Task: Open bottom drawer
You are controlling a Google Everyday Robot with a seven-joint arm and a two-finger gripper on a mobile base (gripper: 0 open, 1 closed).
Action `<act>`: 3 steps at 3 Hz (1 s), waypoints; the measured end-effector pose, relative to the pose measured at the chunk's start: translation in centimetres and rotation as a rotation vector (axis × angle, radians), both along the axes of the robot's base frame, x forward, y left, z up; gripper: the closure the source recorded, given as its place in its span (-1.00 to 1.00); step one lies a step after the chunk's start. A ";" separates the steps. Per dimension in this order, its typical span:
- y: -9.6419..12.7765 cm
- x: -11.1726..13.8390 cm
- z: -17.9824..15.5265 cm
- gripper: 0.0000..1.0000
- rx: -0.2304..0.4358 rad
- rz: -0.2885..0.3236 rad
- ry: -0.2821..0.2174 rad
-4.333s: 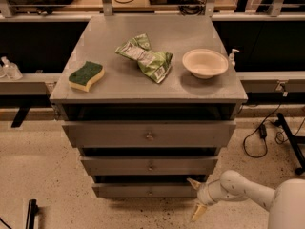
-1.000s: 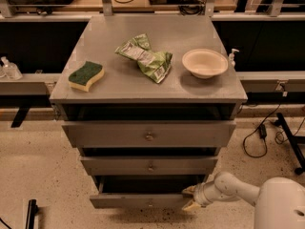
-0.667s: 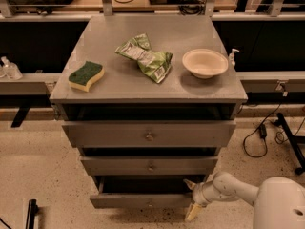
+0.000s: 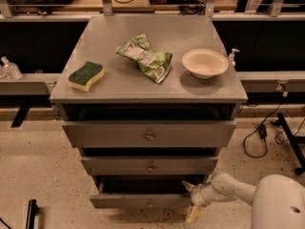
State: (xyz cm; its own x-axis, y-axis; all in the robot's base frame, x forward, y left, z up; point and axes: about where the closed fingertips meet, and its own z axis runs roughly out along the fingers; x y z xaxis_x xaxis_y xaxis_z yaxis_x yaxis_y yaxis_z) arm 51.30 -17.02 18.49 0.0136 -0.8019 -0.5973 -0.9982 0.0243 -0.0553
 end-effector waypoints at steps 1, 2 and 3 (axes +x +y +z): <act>0.2 -2.0 -0.2 -0.64 -0.017 0.044 0.033; 0.8 -3.6 0.1 -0.17 -0.040 0.093 0.049; 1.1 -4.6 0.7 0.29 -0.049 0.128 0.060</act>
Offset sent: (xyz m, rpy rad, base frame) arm -0.0522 0.0122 0.0084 -0.0732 0.0638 0.1509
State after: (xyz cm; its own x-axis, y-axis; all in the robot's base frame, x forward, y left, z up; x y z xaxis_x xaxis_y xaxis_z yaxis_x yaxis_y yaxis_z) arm 46.74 -15.92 19.18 0.0830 -0.8239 -0.5606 -0.9945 -0.1046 0.0065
